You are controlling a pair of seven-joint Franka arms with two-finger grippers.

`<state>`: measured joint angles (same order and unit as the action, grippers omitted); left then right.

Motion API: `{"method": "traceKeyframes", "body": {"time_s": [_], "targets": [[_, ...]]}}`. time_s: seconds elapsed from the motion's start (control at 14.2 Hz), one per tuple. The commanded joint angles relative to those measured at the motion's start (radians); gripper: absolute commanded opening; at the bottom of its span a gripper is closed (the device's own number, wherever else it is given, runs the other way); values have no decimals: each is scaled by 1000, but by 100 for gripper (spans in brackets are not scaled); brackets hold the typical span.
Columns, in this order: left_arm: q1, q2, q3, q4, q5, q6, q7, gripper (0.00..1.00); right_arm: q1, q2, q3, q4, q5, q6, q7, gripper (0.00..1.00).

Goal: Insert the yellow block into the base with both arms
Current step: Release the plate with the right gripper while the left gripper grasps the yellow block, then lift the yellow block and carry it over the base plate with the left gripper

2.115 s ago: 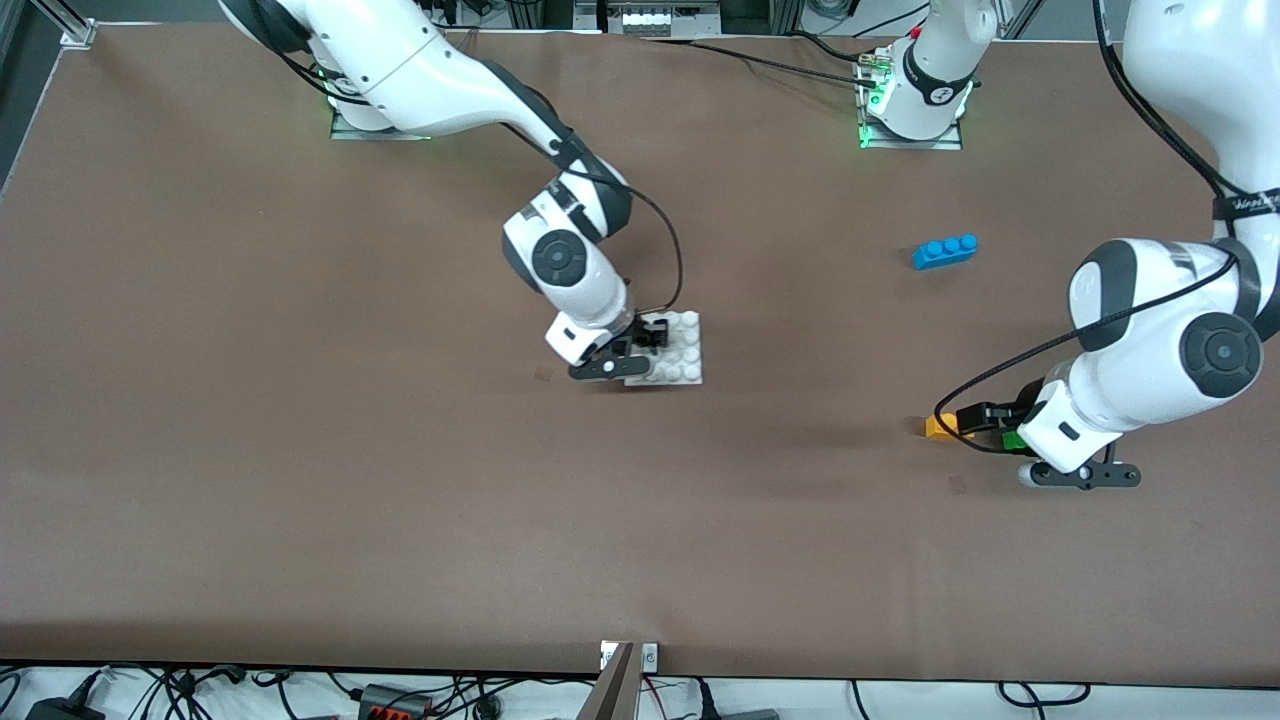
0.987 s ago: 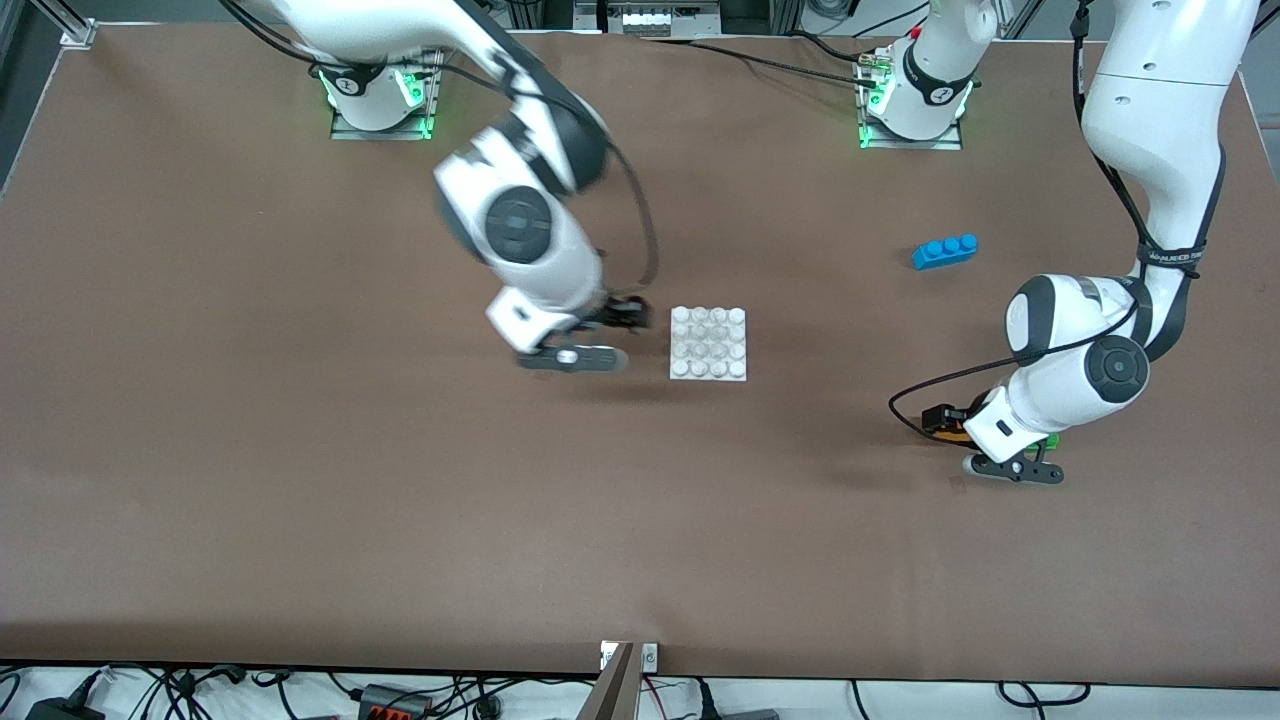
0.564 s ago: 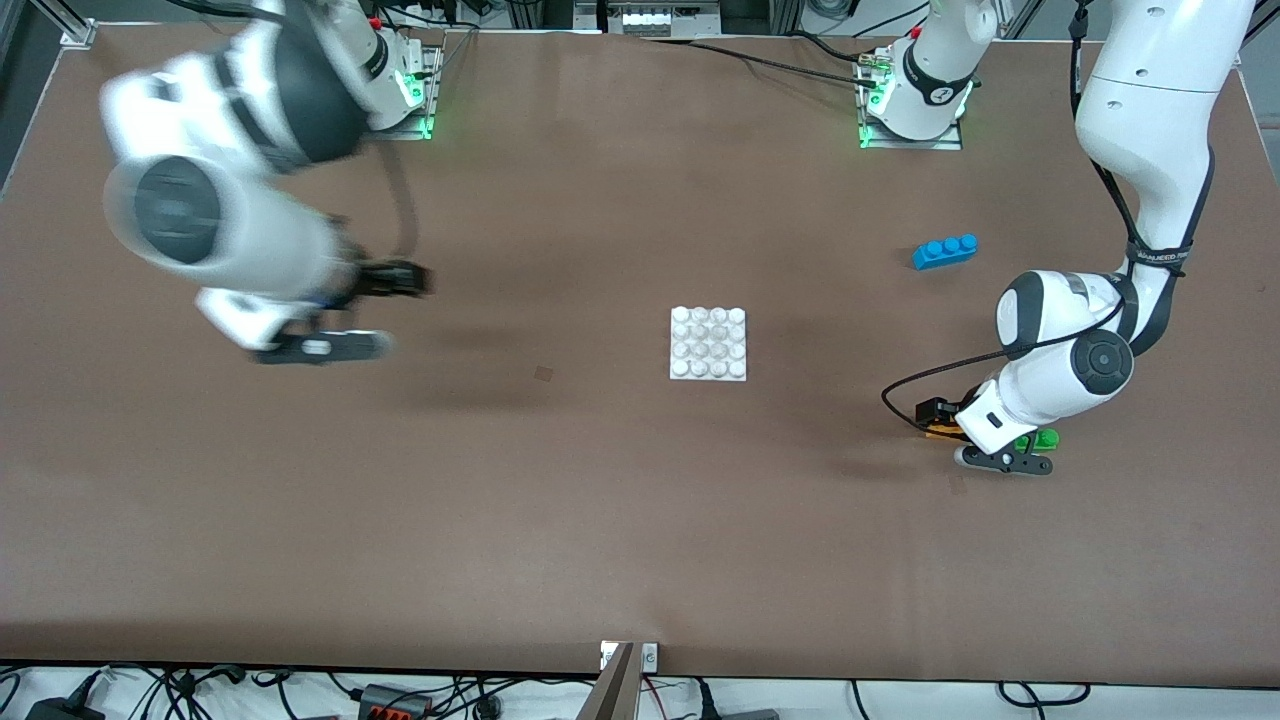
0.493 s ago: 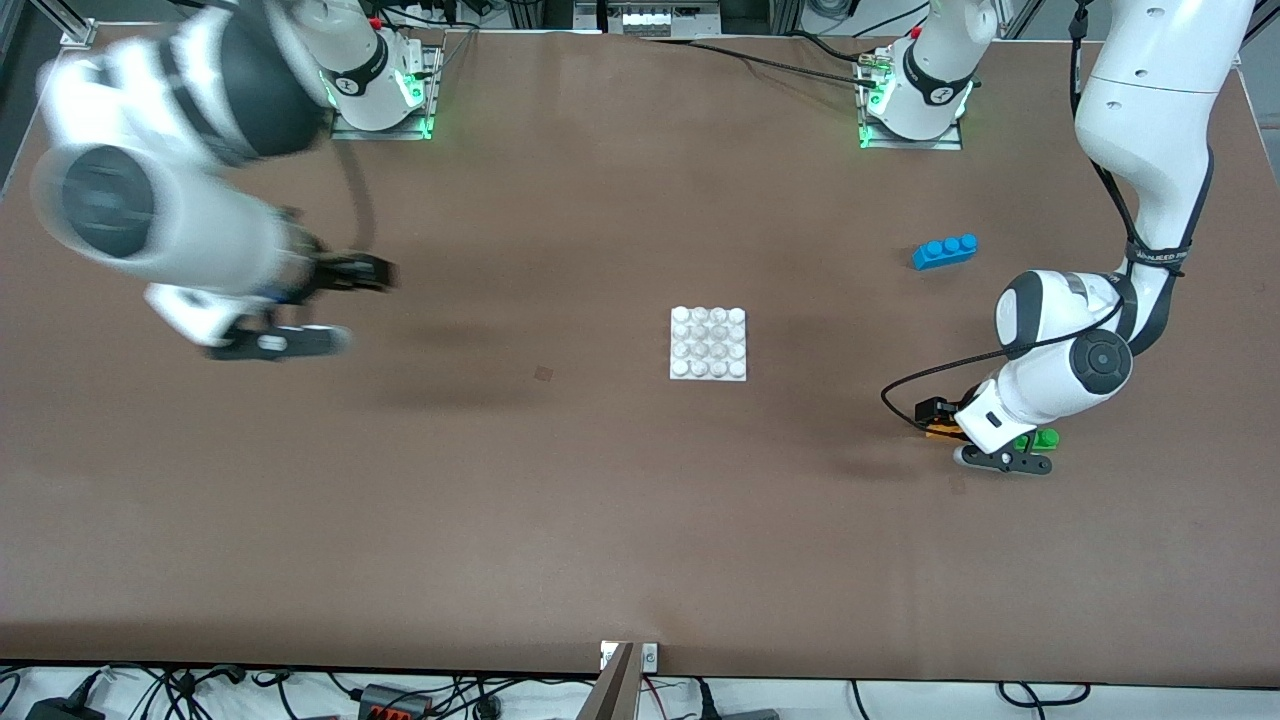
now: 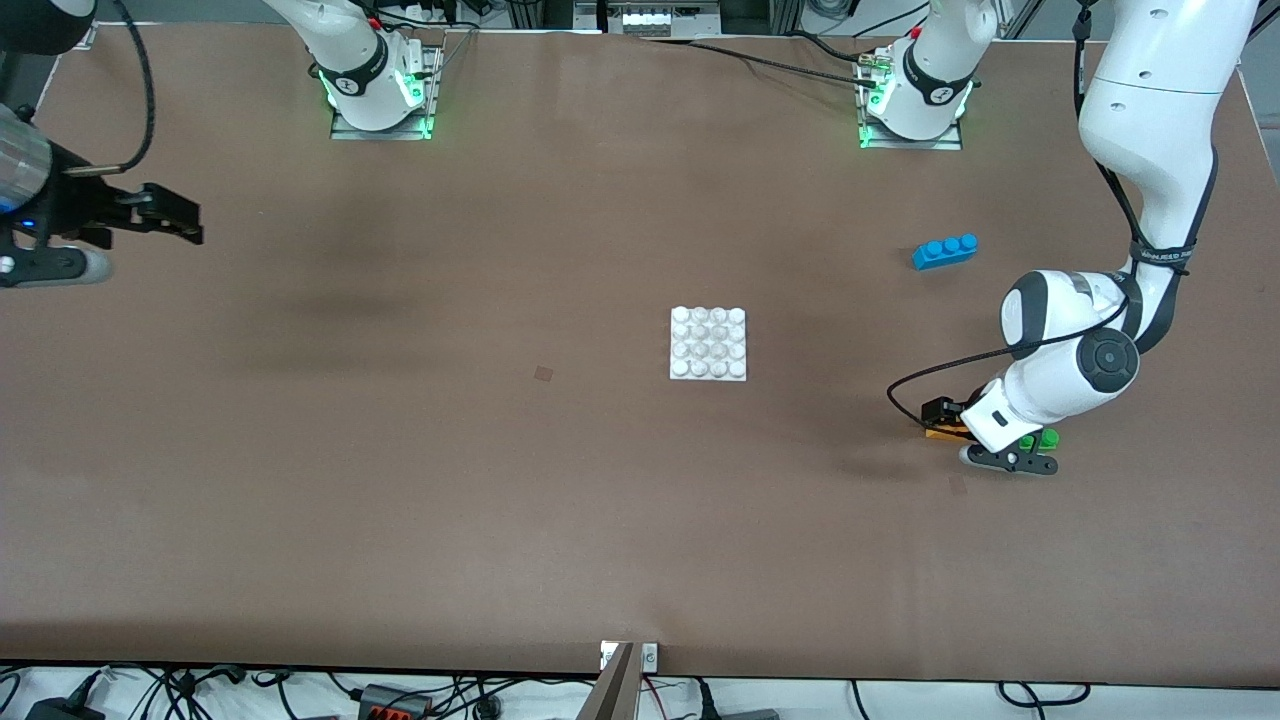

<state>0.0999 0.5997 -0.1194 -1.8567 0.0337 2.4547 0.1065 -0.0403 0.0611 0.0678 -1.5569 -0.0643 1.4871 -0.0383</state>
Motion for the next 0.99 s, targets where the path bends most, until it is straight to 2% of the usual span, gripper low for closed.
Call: {"method": "traceKeyframes", "body": {"time_s": [0.0,0.14,0.35,0.49,0.56,0.7,0.92], "targets": [[4,-15,0,-25,14,17,21,84,43,-90,-127,-158,20,90,-26,100],[4,-9,0,-29,14,17,21,77,42,-93,-149,-137,20,104,-31,100],[4,-12,0,-27,14,13,19,54,39,-92,-146,-101,23,70,-28,100],[-6,-18,-11,-29,14,10,19,46,43,-92,-152,-103,102,73,-11,100],[-28,-43,-23,-29,14,-2,9,38,39,-89,-155,-103,112,71,-15,100],[-70,-99,-32,-22,-1,-67,-28,38,33,-84,-158,-98,109,68,-28,100],[-202,-182,-32,-16,-4,-184,-184,38,34,-86,-158,-97,100,68,-28,100]]}}
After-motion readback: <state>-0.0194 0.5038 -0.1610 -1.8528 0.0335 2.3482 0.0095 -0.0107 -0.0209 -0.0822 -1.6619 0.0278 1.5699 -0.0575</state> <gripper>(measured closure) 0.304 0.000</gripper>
